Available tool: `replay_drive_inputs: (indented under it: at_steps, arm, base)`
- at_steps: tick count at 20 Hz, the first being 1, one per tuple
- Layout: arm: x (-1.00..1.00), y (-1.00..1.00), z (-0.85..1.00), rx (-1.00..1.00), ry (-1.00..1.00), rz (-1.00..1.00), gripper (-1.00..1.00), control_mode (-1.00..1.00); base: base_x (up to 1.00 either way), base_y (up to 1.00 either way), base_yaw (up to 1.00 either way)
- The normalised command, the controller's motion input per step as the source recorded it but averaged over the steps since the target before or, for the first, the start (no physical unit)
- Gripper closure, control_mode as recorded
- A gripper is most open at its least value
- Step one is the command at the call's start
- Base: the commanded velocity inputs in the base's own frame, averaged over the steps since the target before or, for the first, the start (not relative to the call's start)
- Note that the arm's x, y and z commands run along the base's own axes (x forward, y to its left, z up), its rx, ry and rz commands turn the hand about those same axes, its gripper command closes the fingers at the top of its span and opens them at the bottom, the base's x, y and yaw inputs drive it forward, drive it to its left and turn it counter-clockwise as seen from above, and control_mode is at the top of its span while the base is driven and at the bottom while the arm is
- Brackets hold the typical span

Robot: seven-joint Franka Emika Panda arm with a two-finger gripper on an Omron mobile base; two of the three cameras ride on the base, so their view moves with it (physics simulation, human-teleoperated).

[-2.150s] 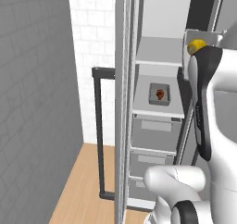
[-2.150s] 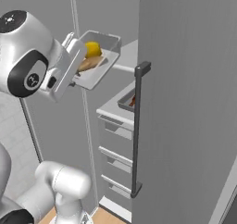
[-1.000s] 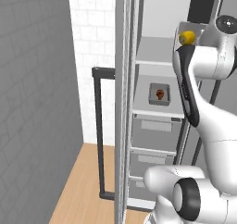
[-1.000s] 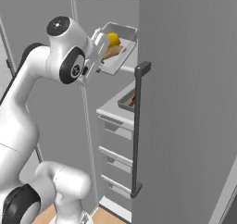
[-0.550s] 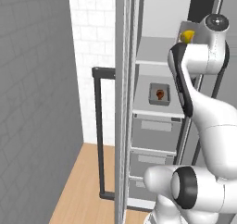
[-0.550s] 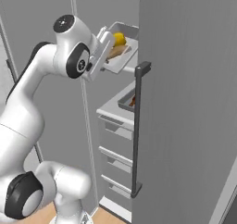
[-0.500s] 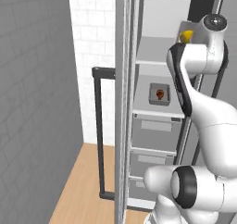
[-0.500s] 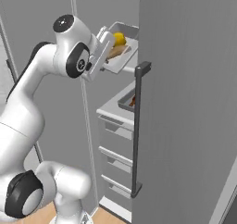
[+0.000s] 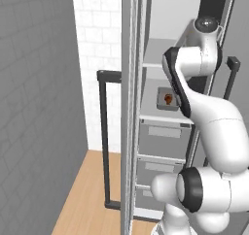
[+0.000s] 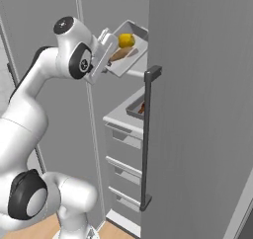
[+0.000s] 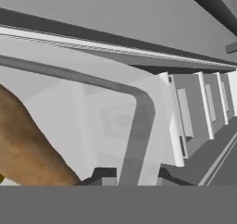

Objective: Take the meat container that has the chicken drumstick and place it on the second highest rack of the freezer. Then take the vegetable container that has the sweet potato and lemon and place it on the highest rack of the freezer.

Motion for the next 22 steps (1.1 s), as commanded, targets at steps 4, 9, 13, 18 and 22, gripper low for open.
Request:
replay_drive_inputs:
  at_steps: [4, 9, 13, 18, 22]
  arm:
    - [0.0, 0.0, 0.0, -0.02, 0.0, 0.0, 1.0, -1.0]
    - [0.0, -0.01, 0.0, -0.01, 0.0, 0.0, 1.0, -1.0]
    - [0.0, -0.09, 0.0, -0.01, 0.0, 0.04, 1.0, -1.0]
    - [0.0, -0.04, 0.0, -0.01, 0.0, 0.07, 1.0, -1.0]
    - [0.0, -0.06, 0.0, 0.0, 0.01, 0.08, 1.0, -1.0]
  base:
    - [0.0, 0.0, 0.0]
    - [0.0, 0.0, 0.0]
    - [0.0, 0.0, 0.0]
    - [0.0, 0.0, 0.0]
    - [0.0, 0.0, 0.0]
